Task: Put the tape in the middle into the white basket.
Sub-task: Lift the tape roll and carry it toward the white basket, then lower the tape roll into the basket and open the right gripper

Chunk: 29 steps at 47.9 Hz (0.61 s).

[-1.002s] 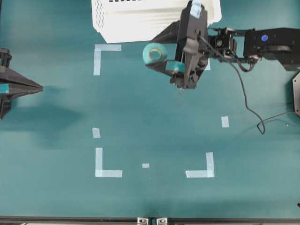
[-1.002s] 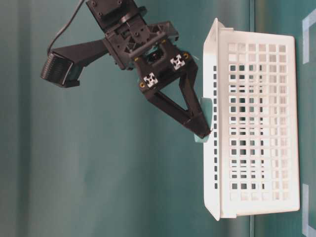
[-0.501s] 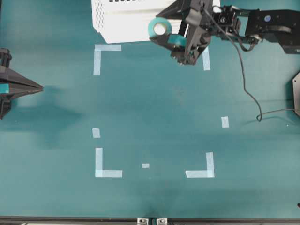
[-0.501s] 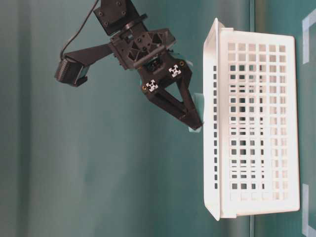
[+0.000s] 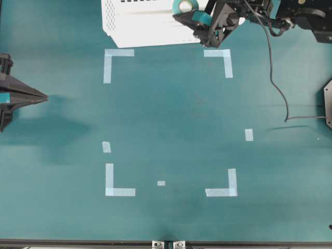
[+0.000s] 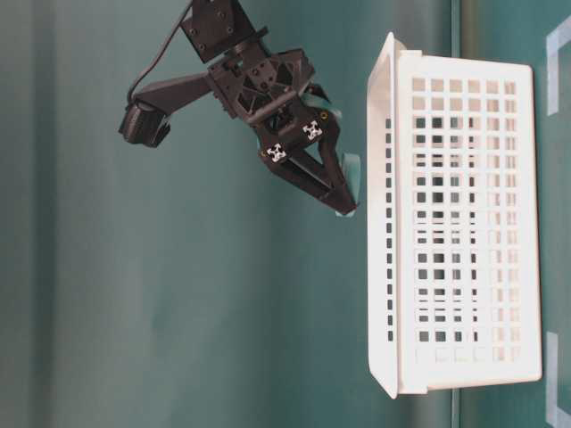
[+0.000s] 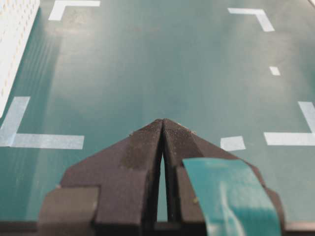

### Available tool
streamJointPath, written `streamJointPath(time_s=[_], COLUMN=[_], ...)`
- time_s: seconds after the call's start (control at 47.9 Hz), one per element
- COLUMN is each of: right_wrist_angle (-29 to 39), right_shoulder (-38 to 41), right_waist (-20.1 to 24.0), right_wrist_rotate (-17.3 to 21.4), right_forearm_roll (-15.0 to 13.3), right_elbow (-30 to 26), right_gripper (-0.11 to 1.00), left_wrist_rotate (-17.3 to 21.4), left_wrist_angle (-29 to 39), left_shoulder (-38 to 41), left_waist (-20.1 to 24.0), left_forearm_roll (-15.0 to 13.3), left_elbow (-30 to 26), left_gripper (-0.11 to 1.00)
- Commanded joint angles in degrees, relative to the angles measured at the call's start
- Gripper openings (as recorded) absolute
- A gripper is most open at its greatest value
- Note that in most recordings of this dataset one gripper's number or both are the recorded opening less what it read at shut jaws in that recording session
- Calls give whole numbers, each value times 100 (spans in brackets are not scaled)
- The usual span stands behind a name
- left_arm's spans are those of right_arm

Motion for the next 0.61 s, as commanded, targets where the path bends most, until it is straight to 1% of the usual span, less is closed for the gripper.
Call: streamJointPath(time_s=[0.0, 0.251, 0.585], right_wrist_angle=[-53, -53, -44], right_shoulder=[-132, -88, -26], right_waist=[-105, -299, -352], right_wrist_rotate=[-9, -9, 0], right_forearm_roll=[-18, -18, -18], right_elbow=[-141, -141, -167], right_gripper=[66, 66, 66], left_wrist_rotate=[-9, -9, -9], left_wrist_angle=[-53, -53, -53], left_shoulder=[53, 53, 53], left_waist=[-18, -18, -9], left_forearm_roll=[-9, -9, -9], left_elbow=[-70, -79, -79], left_gripper=[-11, -11, -11])
